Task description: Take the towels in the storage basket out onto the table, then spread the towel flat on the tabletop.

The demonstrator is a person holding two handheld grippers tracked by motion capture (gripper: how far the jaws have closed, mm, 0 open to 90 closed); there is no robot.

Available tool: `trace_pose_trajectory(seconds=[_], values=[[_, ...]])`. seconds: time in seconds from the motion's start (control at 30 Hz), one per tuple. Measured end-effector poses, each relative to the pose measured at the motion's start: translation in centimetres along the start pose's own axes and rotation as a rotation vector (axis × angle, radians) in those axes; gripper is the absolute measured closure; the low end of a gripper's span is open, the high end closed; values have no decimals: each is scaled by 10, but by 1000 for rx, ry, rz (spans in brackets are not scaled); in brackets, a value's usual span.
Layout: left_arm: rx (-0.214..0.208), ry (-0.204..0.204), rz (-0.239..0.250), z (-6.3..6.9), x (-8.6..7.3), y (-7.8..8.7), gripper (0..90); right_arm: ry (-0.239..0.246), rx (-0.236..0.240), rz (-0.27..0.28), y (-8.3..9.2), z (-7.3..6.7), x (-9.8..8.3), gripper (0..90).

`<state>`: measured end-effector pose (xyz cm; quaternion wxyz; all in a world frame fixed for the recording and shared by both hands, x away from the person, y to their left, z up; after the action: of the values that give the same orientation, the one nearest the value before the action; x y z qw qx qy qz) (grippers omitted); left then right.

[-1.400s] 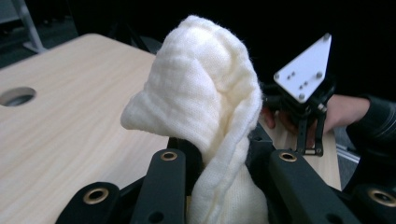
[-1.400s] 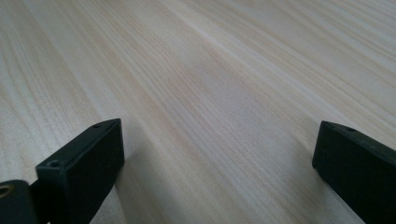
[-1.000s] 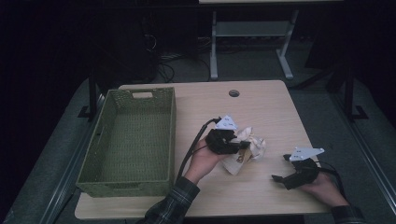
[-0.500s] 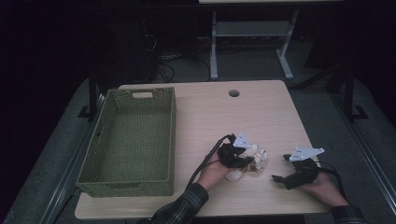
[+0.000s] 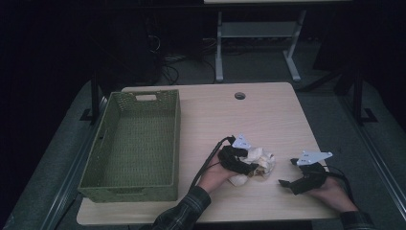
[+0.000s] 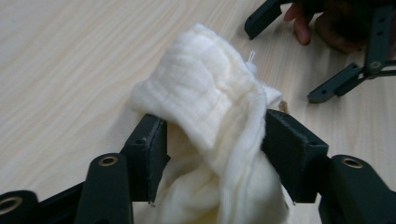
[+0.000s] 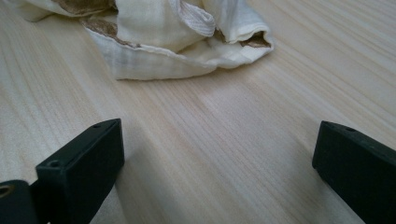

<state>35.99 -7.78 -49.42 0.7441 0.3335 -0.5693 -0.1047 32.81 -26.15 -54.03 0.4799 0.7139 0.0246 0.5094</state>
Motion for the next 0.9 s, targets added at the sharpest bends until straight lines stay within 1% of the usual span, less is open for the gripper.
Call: trace_pose_trajectory(seconds=[0.1, 0.17, 0.23, 0.37, 0.4, 0.63, 0.73, 0.87, 0.9], values=[[6, 11, 17, -1, 1, 12, 370, 0, 0, 0, 0, 0, 0, 20], [15, 13, 18, -2, 0, 20, 364, 0, 0, 0, 0, 0, 0, 19], [20, 25, 20, -2, -4, 27, 359, 0, 0, 0, 0, 0, 0, 19], [36, 33, 15, -1, -15, 38, 359, 0, 0, 0, 0, 0, 0, 19], [35, 45, 15, 0, -18, 40, 359, 0, 0, 0, 0, 0, 0, 19], [55, 51, -2, 5, -33, 51, 358, -3, 0, -2, 0, 0, 0, 19], [65, 60, 2, 6, -36, 53, 362, -4, 0, -1, 0, 0, 0, 19], [86, 56, 14, 4, -36, 54, 388, -6, 0, -2, 0, 0, 0, 19], [90, 45, 5, 2, -37, 55, 399, -5, 0, -1, 0, 0, 0, 19]])
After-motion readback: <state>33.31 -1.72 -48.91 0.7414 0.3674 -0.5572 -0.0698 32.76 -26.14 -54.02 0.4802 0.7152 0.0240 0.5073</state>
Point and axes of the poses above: each handheld gripper's, and its own axes: y roughly backward along the jaws, x roughly out of its top, z roughly to its right, the point moved 8 cm from there along -y, roughly forward along the jaws, and after that the axes turned 1 degree about -x, right-handed, at the moved point
